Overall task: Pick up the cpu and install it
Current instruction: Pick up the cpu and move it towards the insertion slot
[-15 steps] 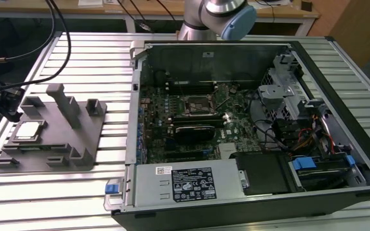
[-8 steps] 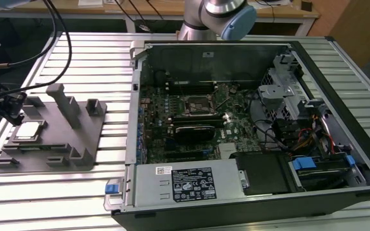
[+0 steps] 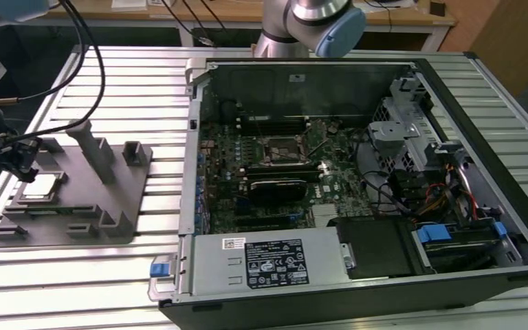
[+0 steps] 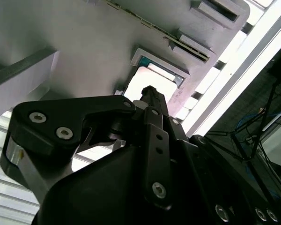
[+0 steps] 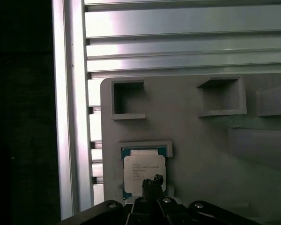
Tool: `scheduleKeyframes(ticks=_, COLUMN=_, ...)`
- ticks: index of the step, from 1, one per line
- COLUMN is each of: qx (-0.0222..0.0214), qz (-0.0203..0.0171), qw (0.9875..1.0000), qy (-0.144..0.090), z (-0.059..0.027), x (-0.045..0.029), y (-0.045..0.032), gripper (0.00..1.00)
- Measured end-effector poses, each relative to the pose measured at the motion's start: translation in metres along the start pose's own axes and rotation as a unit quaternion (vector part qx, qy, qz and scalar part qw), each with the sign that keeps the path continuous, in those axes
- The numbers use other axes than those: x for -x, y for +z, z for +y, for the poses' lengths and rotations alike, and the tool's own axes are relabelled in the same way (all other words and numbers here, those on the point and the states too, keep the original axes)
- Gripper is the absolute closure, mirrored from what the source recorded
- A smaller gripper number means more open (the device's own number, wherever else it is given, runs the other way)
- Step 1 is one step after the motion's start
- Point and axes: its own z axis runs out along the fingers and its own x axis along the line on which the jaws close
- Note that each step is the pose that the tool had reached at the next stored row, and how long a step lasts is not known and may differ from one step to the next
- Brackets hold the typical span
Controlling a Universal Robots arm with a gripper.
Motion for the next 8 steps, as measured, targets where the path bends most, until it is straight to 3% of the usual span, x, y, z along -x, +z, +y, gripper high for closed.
scheduleKeyframes(ticks=8, qx=0.0, qz=-0.0001, qw=1.0, qy=0.0, z=0.0009, x=-0.0033, y=0.008, gripper=0.89)
